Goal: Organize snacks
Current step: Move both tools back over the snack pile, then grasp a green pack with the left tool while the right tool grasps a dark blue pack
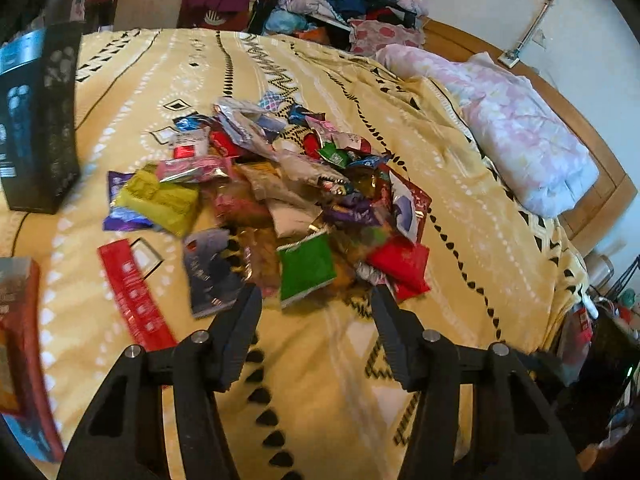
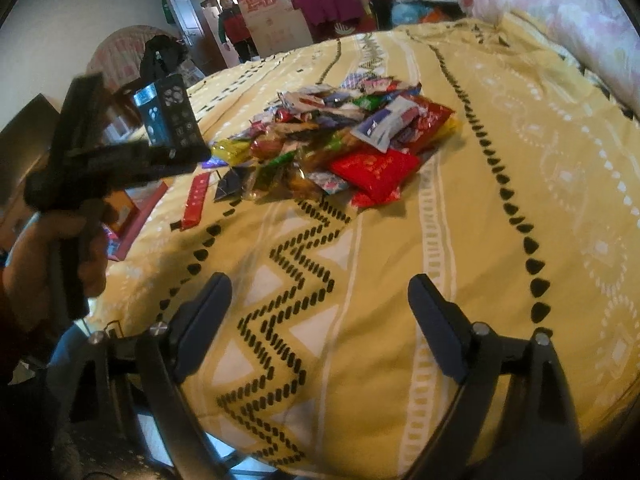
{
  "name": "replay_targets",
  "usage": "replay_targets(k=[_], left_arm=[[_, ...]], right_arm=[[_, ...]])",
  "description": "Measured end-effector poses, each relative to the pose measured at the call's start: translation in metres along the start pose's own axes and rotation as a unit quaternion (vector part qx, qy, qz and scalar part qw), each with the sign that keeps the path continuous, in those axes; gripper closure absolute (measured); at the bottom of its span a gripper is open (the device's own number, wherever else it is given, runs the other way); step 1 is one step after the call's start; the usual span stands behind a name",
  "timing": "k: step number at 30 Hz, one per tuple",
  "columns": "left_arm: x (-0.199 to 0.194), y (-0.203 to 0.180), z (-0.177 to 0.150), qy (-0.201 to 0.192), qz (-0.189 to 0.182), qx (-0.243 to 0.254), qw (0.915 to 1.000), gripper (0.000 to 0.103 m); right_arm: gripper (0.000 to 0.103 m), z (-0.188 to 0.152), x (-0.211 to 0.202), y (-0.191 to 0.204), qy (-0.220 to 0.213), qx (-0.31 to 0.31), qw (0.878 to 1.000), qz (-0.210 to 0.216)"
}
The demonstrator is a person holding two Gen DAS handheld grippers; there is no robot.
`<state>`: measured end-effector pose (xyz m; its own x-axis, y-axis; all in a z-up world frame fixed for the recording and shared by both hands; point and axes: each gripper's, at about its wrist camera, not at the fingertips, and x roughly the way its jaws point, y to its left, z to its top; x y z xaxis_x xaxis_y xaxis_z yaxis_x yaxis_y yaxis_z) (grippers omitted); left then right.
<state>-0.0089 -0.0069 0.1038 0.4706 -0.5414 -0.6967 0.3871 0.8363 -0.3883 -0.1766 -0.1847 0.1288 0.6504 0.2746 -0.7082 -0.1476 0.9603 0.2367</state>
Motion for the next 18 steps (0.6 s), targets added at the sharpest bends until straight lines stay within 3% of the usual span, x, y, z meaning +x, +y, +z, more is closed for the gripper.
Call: replay_targets(k=[9,13,15,16,17,18], left_arm=[[0.083,-0.006,0.018,0.069,-0.017,-0.033,0.9970,0.045],[0.098,-0.003,0.014,0.074,0.017,-0.028,0.9967,0.047],[0.099,-0.001,0.012,0.073,0.024,-0.025,0.9968,0.061],[0.098,0.001,0.011,0.070,0.028,-0.022,0.9969,0.068],[0.095,0.003,0.011,0.066,0.030,-0.022,0.9971,0.082],[0.089,0.004,0.011,0.058,0.027,-0.022,0.9977,0.089]], right_arm=[[0.015,-0.005,0.007,-0.028,0.010,0.021,1.000,-0.004],[0.017,-0.005,0.008,-0.038,0.011,0.026,1.000,-0.008],[0.022,-0.004,0.010,-0.040,0.013,0.028,1.000,-0.003],[0.029,-0.004,0.011,-0.040,0.016,0.028,0.999,0.001],[0.039,-0.003,0.012,-0.040,0.018,0.029,0.999,0.007],[0.042,-0.003,0.013,-0.040,0.022,0.030,0.999,0.011]])
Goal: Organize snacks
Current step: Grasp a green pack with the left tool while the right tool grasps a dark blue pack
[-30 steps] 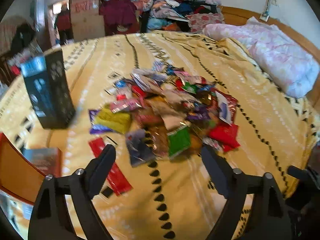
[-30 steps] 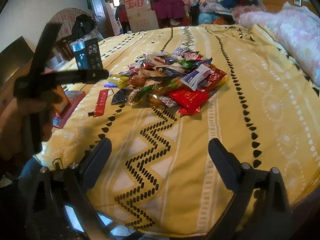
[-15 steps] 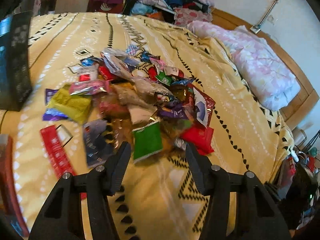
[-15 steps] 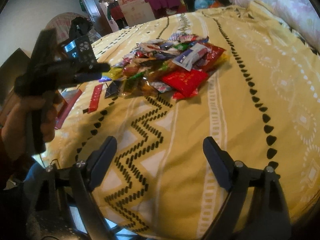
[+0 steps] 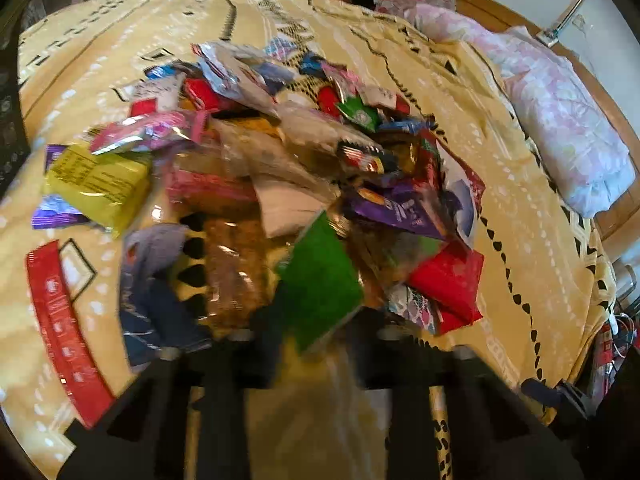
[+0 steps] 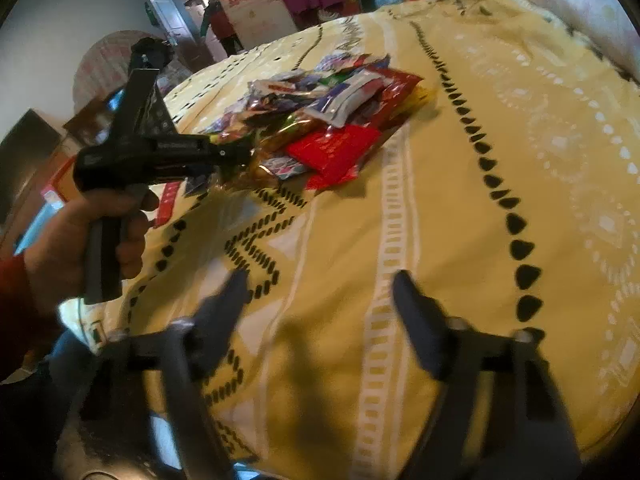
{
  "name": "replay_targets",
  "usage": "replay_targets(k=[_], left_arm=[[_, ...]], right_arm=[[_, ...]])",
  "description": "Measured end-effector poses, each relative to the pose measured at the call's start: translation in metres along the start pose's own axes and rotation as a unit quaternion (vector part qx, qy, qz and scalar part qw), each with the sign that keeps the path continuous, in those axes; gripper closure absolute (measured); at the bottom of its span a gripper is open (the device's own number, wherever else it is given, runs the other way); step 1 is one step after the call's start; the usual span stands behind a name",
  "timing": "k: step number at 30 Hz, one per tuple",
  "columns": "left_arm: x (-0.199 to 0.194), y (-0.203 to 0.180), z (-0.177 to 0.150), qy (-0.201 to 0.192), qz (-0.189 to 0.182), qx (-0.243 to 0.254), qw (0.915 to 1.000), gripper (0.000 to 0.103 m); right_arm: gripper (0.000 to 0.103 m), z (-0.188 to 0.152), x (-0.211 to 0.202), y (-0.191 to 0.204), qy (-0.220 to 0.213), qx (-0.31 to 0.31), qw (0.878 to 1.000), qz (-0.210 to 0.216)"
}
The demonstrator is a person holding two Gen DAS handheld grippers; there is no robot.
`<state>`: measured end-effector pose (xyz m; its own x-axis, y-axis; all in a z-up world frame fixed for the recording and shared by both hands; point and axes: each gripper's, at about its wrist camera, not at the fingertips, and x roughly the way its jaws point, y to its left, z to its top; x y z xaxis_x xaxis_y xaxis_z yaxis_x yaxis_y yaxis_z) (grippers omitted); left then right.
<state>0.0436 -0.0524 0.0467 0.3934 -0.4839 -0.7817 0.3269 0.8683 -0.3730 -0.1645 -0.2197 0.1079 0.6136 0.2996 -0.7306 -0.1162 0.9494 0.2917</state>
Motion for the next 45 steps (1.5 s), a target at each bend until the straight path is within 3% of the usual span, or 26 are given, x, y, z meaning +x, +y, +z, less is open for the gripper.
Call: replay_targets(k=[2,7,10,12,15,20,25,27,32,40,45], left_arm=[[-0.011,0.000,-0.001,-0.012,0.006,0.011,0.9999,0.094],[-0.047,-0.002,-0.016,-0.032,-0.003,0.028,0.9991,0.094],[-0.058,0.007,-0.043,-0.017,-0.001,0.032,0.9993,0.094],[-0.054,0.017,-0.065,0.001,0.020,0.032,0.9993,0.093],[-0.049,0.032,-0.082,0.018,0.027,0.014,0.9994,0.084],[-0.046,0.028,-0.077,0.004,0.026,0.018,0.9995,0.077],[-0.038,0.027,-0.063,-0.006,0.023,0.019,0.9996,0.077],[-0.039,0.025,-0.060,-0.009,0.018,0.024,0.9995,0.095],[-0.066,0.026,-0.057,-0.042,0.016,0.030,0.9985,0.095],[-0.149,0.055,-0.062,-0.105,0.063,0.013,0.9924,0.095],[-0.170,0.068,-0.054,-0.124,0.073,0.004,0.9895,0.095]], right_arm=[[0.043,0.001,0.001,0.001,0.002,0.001,1.000,0.001],[0.043,0.003,0.000,0.005,-0.002,-0.005,1.000,0.002],[0.043,0.006,-0.003,0.010,-0.006,-0.011,1.000,0.002],[0.043,0.005,-0.003,0.013,-0.006,-0.016,1.000,0.002],[0.043,0.003,0.000,0.017,0.000,-0.016,1.000,0.002],[0.043,0.001,-0.002,0.027,0.000,-0.017,1.000,0.005],[0.043,0.003,0.002,0.030,0.006,-0.020,1.000,0.007],[0.042,0.006,0.003,0.032,0.004,-0.023,1.000,0.006],[0.043,0.024,0.014,0.038,0.002,-0.019,1.000,0.024],[0.043,0.084,0.099,0.106,0.014,-0.053,0.995,0.086],[0.043,0.113,0.168,0.155,0.050,-0.094,0.992,0.074]])
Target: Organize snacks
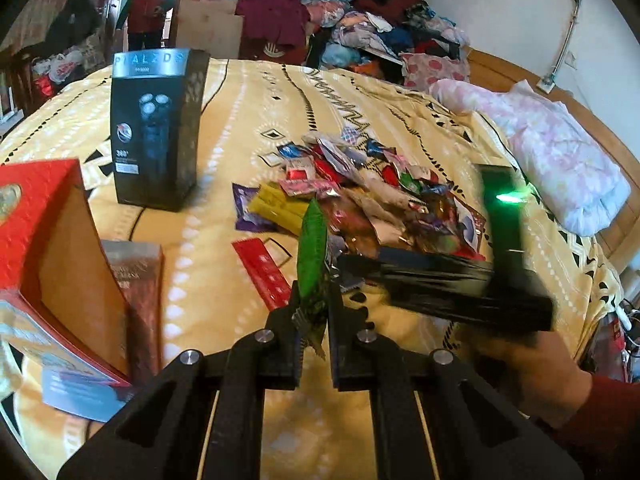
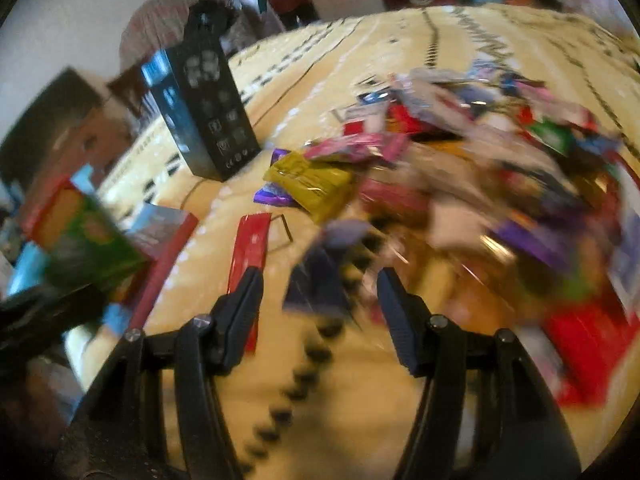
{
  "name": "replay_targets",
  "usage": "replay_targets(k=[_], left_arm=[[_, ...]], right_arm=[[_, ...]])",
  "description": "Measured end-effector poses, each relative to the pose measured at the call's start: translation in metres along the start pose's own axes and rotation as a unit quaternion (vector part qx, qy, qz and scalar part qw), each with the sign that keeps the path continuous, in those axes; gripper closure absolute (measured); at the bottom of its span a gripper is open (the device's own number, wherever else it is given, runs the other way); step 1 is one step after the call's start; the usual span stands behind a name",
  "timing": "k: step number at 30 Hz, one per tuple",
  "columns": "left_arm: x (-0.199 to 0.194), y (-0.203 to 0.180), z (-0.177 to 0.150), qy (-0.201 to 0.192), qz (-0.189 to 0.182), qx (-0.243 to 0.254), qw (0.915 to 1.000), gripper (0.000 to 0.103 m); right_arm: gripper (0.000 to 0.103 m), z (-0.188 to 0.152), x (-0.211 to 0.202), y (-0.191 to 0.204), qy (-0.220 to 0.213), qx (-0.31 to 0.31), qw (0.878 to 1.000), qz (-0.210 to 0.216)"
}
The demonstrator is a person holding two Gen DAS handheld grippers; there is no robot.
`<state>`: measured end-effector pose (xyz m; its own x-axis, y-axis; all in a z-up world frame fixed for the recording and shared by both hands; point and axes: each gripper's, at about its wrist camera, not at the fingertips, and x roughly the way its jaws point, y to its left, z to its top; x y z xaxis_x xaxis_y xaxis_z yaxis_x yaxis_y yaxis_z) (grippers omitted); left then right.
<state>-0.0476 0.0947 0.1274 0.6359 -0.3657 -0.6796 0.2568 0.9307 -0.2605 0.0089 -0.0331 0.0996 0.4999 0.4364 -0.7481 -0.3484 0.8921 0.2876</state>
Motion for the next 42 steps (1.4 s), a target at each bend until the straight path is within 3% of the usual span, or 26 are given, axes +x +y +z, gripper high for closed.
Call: replay_targets(k=[6,8,11,22,42], left_arm=[[0.010,0.008,0.009,0.001,0.003,-0.010,0.9999,0.095],[0.013,0.011,0.008,0.003,0.007,-0.013,0.9999,0.095],[0.020,0.014,0.007,0.010,0.015,-0.016,0.9997,0.095],[0.015,0.009,0.008,0.004,0.029,-0.006,0.9996,0.095],[0.029,-0.003,-0.005,0.035,0.063,0.006,0.9973,0.094]], right_arm=[[0.045,0.006,0.051,0.014,0.059,-0.041,0.995,-0.065],[0.059,0.005,0.056,0.018,0.063,-0.061,0.993,-0.082],[0.064,0.005,0.051,0.015,0.063,-0.053,0.994,-0.071],[0.064,0.005,-0.007,0.029,0.020,-0.044,0.998,-0.037],[0.059,-0.024,-0.033,0.025,0.035,-0.057,0.996,-0.060]])
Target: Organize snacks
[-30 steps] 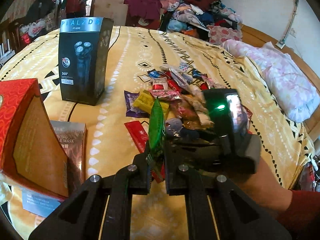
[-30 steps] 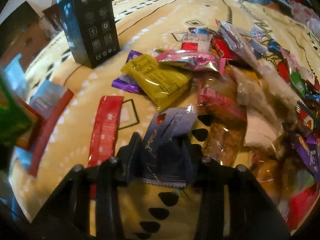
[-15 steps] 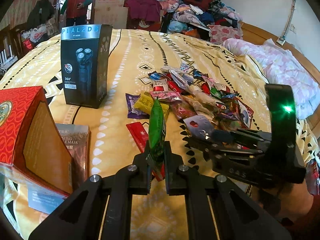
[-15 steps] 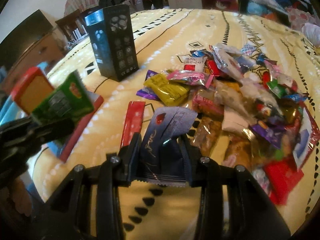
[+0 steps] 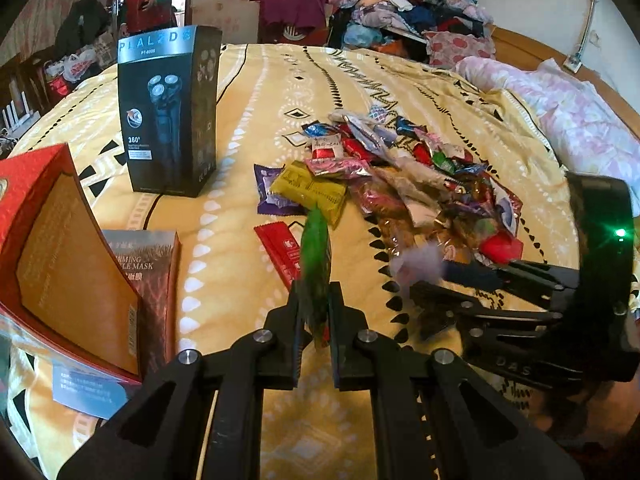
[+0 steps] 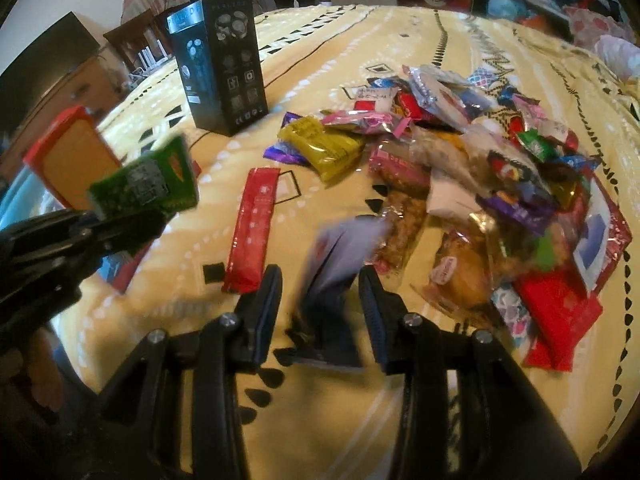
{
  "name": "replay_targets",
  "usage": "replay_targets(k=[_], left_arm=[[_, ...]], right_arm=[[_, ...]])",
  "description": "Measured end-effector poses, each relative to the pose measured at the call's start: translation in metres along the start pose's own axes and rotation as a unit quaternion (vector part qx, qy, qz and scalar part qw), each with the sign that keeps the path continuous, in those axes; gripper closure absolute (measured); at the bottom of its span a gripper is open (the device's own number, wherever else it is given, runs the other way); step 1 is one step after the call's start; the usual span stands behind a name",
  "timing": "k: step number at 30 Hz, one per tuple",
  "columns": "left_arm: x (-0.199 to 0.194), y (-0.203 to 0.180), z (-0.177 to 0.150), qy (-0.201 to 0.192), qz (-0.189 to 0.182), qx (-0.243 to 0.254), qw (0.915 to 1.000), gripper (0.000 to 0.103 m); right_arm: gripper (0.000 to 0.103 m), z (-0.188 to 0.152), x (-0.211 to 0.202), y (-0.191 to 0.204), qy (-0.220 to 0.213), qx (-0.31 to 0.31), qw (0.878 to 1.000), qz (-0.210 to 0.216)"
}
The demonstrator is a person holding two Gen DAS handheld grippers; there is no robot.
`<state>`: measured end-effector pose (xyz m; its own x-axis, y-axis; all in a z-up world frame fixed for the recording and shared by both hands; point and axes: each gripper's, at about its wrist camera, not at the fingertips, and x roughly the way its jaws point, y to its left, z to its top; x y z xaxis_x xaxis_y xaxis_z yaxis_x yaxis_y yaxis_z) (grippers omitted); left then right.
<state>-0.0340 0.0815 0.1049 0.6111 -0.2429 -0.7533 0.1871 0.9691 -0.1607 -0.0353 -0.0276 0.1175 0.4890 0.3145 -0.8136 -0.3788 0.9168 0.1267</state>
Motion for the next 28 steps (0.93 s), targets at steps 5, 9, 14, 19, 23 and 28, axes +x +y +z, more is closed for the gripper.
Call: replay_targets(k=[5,9,14,19,23,28], left_arm=[[0.011,-0.008,-0.013,0.010,0.022,-0.001,0.9997,0.016],[0.018,-0.018,-0.032,0.001,0.078,-0.004,0.9970,0.014],[0.044,-0.015,-0.058,0.036,0.108,-0.029,0.9931,0.001],[0.064,-0.017,-0.076,0.046,0.135,-0.035,0.9891,0.000],[0.067,-0.017,-0.077,0.046,0.136,-0.029,0.9893,0.000],[0.069,-0.016,-0.075,0.043,0.132,-0.027,0.9900,0.000]], right_arm=[[0.015,-0.015,-0.013,-0.008,-0.017,0.001,0.999,-0.045],[0.009,-0.054,-0.037,-0.022,-0.016,0.018,0.996,-0.084],[0.005,-0.119,-0.044,-0.052,0.022,0.061,0.992,-0.107],[0.000,-0.132,-0.042,-0.056,0.015,0.060,0.991,-0.121],[0.000,-0.133,-0.035,-0.056,0.003,0.054,0.991,-0.125],[0.000,-0.140,-0.036,-0.058,-0.017,0.049,0.992,-0.118]])
